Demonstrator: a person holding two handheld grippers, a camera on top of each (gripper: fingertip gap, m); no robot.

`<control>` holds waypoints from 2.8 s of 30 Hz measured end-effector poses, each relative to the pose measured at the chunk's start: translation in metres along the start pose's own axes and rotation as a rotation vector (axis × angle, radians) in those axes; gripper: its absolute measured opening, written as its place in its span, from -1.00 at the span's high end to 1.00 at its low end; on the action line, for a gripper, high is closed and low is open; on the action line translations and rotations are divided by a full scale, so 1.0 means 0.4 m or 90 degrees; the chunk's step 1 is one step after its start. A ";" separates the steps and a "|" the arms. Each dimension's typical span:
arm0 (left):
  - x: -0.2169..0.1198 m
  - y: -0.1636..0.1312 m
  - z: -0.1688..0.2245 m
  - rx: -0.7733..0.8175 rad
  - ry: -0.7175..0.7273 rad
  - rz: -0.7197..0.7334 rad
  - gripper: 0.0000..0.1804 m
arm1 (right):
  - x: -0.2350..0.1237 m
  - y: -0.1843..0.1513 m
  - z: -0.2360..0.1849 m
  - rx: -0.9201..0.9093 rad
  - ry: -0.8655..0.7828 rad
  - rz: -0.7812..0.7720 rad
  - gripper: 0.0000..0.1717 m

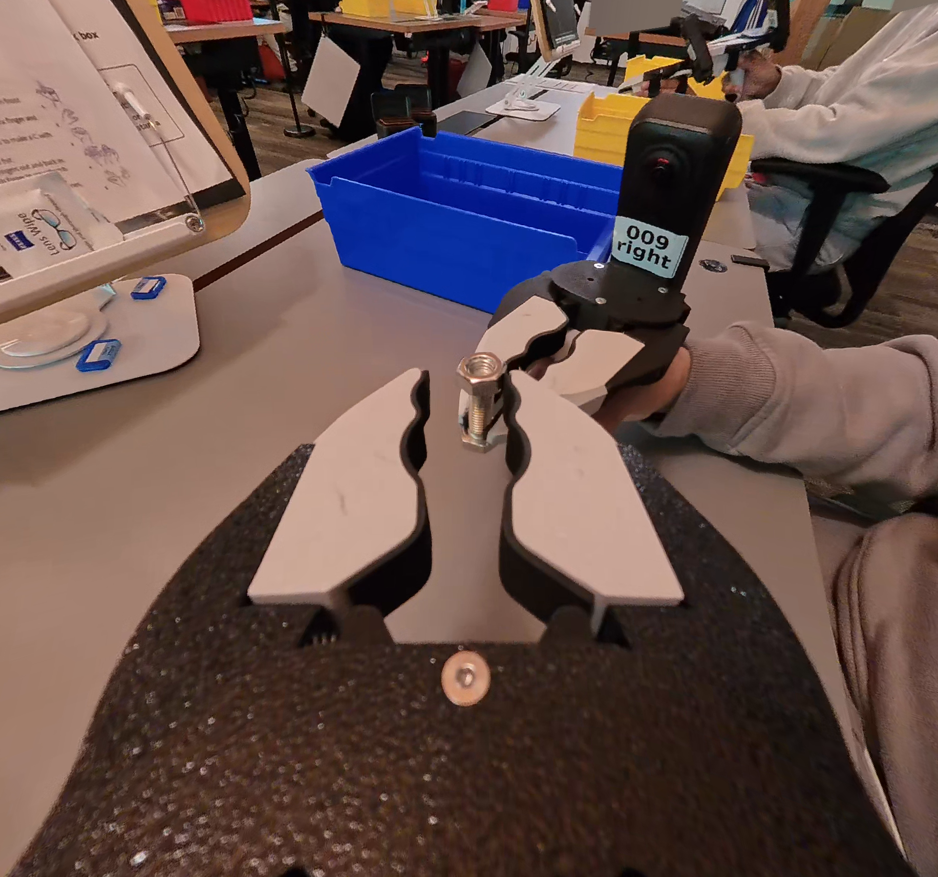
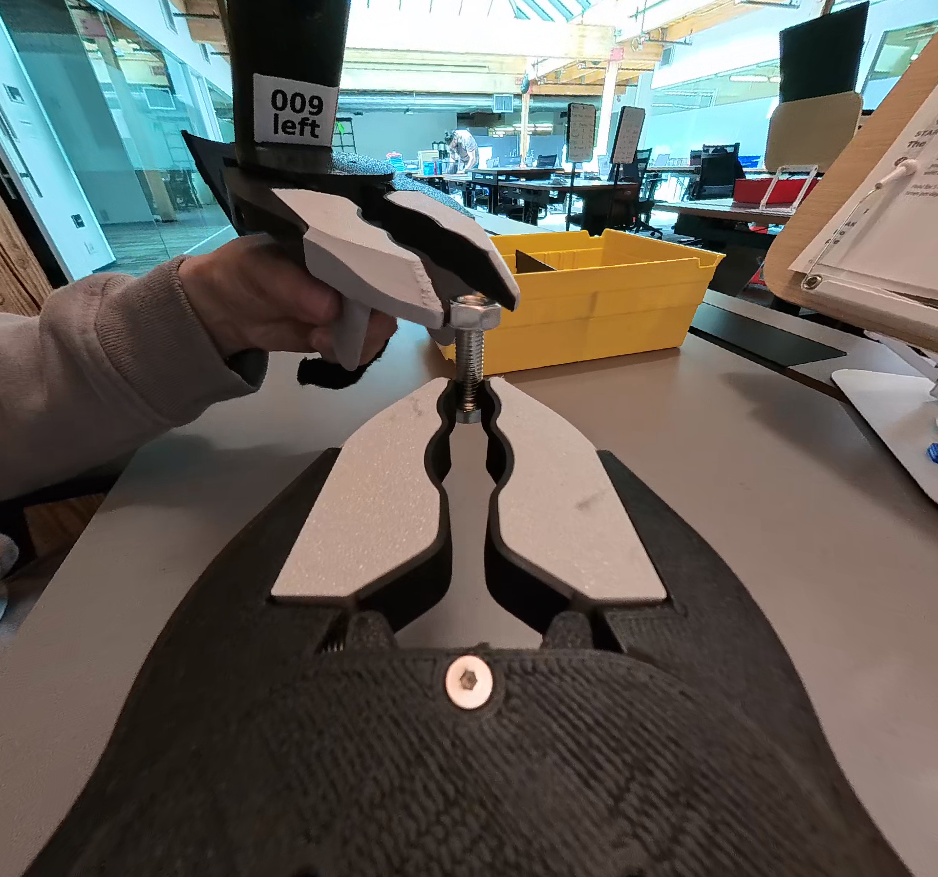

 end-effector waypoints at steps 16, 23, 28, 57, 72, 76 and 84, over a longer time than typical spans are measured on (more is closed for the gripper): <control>0.006 0.000 0.001 -0.015 -0.005 0.012 0.68 | -0.001 0.000 0.001 -0.004 -0.002 0.001 0.90; -0.022 -0.020 -0.030 -0.036 0.031 0.000 0.69 | -0.006 0.003 0.009 -0.008 -0.015 0.004 0.90; -0.004 0.015 0.005 -0.030 -0.012 0.052 0.66 | 0.001 -0.002 0.004 -0.013 -0.012 -0.003 0.90; -0.027 -0.010 -0.038 -0.070 0.049 0.086 0.65 | -0.009 0.003 0.016 0.001 -0.020 0.005 0.90; -0.025 -0.022 -0.055 -0.086 0.080 0.103 0.69 | -0.013 0.005 0.019 0.004 -0.025 0.010 0.90; -0.019 0.006 -0.028 -0.075 0.044 0.130 0.68 | -0.007 0.004 0.014 0.002 -0.020 0.007 0.90; 0.033 -0.002 -0.011 -0.069 0.043 0.112 0.63 | -0.012 0.009 0.016 0.009 -0.021 0.017 0.90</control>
Point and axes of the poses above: each gripper's, where its closed fingertips meet, x out along the fingers, y out of its top, z = x × y across the jaws, the point moved 3 cm from there along -x, back along the fingers, and after that the axes turned 8 degrees about x, right-handed, at the moved point
